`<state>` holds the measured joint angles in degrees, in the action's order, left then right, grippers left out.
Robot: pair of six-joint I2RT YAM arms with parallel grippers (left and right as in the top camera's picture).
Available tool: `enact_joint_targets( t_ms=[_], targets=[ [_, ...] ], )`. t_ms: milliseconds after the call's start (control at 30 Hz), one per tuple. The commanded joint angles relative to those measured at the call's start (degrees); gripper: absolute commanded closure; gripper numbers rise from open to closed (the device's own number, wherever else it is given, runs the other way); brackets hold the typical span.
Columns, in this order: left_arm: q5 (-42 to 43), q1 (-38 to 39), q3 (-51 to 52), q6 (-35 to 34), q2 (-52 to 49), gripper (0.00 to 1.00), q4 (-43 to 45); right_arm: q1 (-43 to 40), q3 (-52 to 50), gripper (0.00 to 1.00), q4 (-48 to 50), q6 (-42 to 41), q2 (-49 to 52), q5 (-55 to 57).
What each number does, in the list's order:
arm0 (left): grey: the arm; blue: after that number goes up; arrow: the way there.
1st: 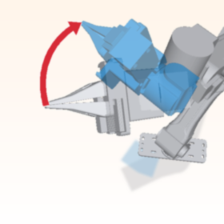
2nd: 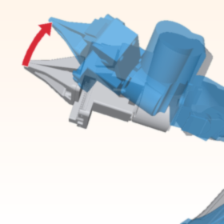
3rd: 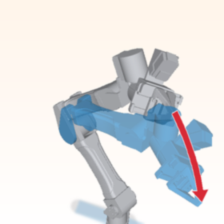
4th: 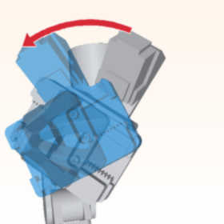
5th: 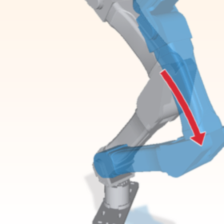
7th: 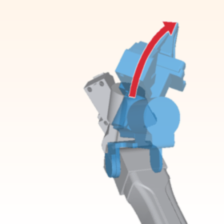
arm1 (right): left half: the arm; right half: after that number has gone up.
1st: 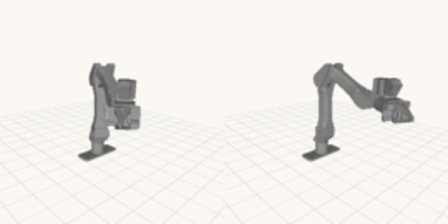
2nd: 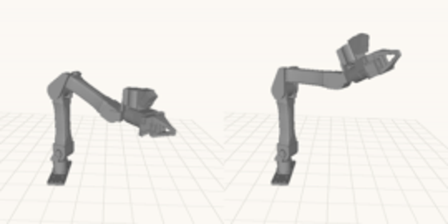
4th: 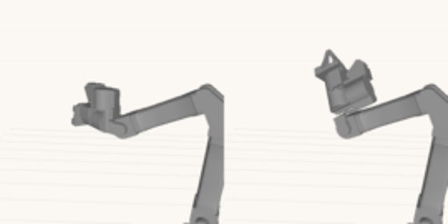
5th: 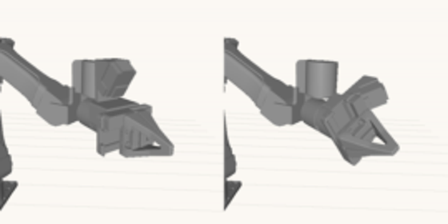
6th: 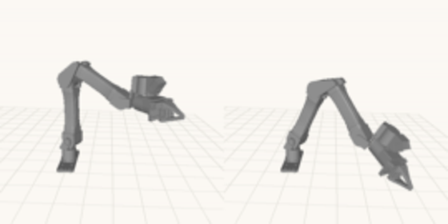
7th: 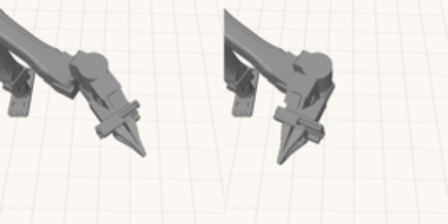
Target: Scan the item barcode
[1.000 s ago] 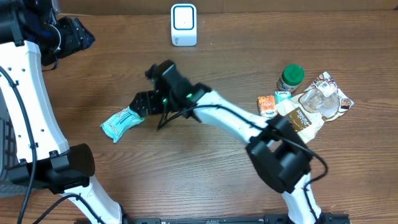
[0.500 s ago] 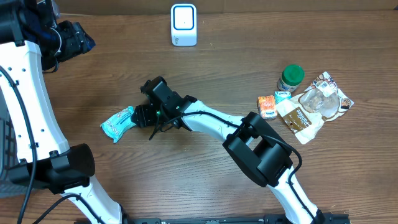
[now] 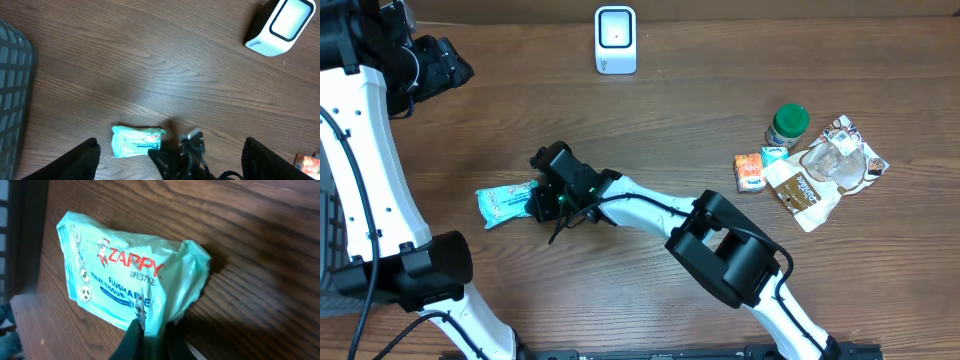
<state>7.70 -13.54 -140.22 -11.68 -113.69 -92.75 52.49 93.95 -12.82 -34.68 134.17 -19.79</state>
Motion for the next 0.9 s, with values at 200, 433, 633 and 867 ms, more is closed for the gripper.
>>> enact_joint_targets(
  t_ms=[200,433,633,867],
  targets=[
    [-0.52,0.07,0.24,-0.39,0.11,0.25,-0.5,-8.28,0.74,0.96,-9.35,1.2,-4.9,-3.82],
    [4.59,1.77,7.23,-0.37,0.09,0.32,-0.13,-13.33,0.74,0.96,-26.53,5.79,-13.9,13.16],
    [4.37,6.88,21.4,-0.37,0.09,0.38,6.43,-14.16,0.81,0.96,-36.57,6.71,-15.69,28.89],
    [4.7,9.18,31.98,-0.92,0.09,0.36,14.86,-13.22,4.28,0.96,-50.1,6.64,-21.07,53.09]
  ],
)
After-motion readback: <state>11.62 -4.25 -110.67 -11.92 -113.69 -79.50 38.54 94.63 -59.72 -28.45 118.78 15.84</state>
